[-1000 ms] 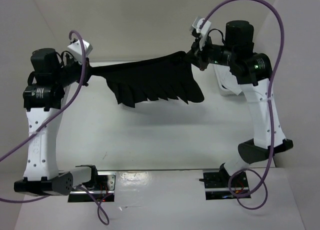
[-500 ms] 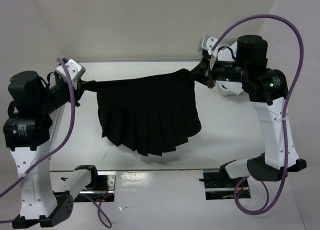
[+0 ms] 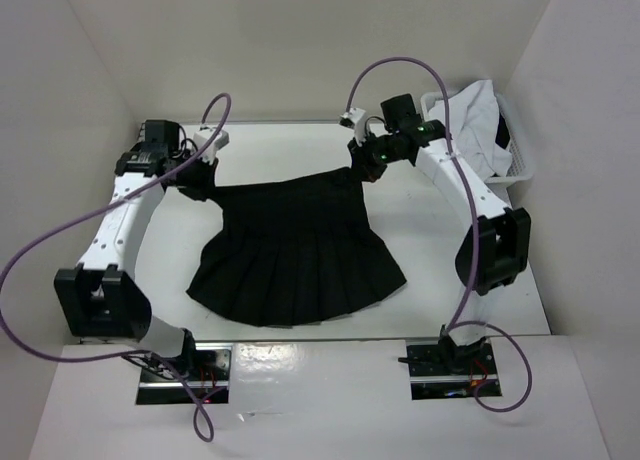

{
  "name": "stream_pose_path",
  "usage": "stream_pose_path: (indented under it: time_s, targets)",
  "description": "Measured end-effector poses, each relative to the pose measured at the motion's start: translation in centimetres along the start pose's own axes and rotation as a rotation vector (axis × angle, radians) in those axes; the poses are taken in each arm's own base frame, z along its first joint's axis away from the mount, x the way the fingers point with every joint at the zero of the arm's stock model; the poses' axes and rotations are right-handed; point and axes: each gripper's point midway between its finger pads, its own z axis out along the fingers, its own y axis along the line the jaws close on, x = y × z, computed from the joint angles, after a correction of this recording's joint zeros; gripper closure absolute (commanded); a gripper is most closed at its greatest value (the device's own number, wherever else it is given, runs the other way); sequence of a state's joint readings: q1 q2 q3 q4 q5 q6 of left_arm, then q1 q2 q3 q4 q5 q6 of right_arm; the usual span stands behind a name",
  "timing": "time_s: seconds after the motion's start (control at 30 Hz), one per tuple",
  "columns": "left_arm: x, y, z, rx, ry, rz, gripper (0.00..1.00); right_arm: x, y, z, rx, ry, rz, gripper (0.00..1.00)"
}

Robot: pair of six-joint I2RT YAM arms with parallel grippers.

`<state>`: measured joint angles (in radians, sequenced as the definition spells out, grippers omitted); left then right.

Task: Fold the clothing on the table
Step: Flatten the skirt out

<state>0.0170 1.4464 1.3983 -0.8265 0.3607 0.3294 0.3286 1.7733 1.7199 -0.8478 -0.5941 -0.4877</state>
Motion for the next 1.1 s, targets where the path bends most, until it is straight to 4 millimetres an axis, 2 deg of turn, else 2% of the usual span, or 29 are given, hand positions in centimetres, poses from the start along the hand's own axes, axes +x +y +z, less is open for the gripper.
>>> stream_pose_path:
  time_s: [0.1, 0.23, 0.27, 0.3, 0.33, 0.37, 0.43, 0.47, 0.5, 0.63, 0.77, 0.83, 0.9, 0.97, 1.03, 1.1]
  targets:
    - [-1.3, 1.6, 2.5, -0.027, 0.009, -0.021, 1.00, 0.9, -3.0, 1.6, 0.054, 0.013, 0.046, 1.00]
    - [-5.3, 3.7, 5.5, -0.079, -0.043, -0.028, 0.99, 0.1, -6.8, 2.3, 0.132, -0.010, 0.065, 1.00]
    - [-5.9, 4.2, 6.1, -0.089, -0.051, -0.030, 0.98, -0.2, -7.7, 2.5, 0.152, -0.016, 0.065, 1.00]
    - [-6.7, 4.7, 6.9, -0.102, -0.059, -0.036, 0.91, -0.4, -8.8, 2.7, 0.175, -0.020, 0.069, 0.99]
    - [-7.2, 5.1, 7.7, -0.113, -0.065, -0.045, 0.39, -0.5, -9.5, 3.0, 0.193, -0.024, 0.075, 0.91]
    - [-7.6, 5.7, 8.6, -0.125, -0.066, -0.051, 0.24, -0.6, -10.4, 3.3, 0.216, -0.026, 0.083, 0.70]
    - [-8.1, 6.8, 10.0, -0.155, -0.060, -0.078, 0.00, -0.1, -12.4, 3.8, 0.283, -0.014, 0.114, 0.41]
    - [-8.2, 7.5, 10.8, -0.176, -0.055, -0.098, 0.00, 0.1, -13.4, 4.0, 0.315, -0.011, 0.134, 0.19]
    - [-8.5, 8.0, 11.3, -0.193, -0.056, -0.113, 0.00, 0.3, -14.6, 4.1, 0.356, -0.009, 0.159, 0.15]
    - [-9.1, 10.3, 12.4, -0.285, -0.058, -0.170, 0.00, -0.3, -20.1, 3.4, 0.559, -0.031, 0.243, 0.10]
    - [-9.7, 11.4, 11.6, -0.355, -0.081, -0.203, 0.00, -1.5, -22.8, 1.1, 0.737, -0.072, 0.294, 0.08]
    - [-9.8, 11.5, 11.3, -0.370, -0.094, -0.215, 0.00, -2.7, -22.9, 0.4, 0.770, -0.096, 0.286, 0.08]
    - [-9.1, 11.1, 11.1, -0.366, -0.084, -0.221, 0.00, -3.8, -21.9, 0.7, 0.749, -0.110, 0.265, 0.08]
    - [-7.9, 10.5, 11.3, -0.351, -0.062, -0.225, 0.00, -4.9, -19.8, 2.0, 0.693, -0.109, 0.230, 0.08]
    - [-5.8, 9.8, 12.1, -0.326, -0.011, -0.233, 0.00, -6.0, -17.1, 3.9, 0.625, -0.099, 0.175, 0.08]
    - [-3.0, 8.8, 13.3, -0.301, 0.059, -0.243, 0.00, -6.2, -14.2, 6.0, 0.559, -0.072, 0.127, 0.08]
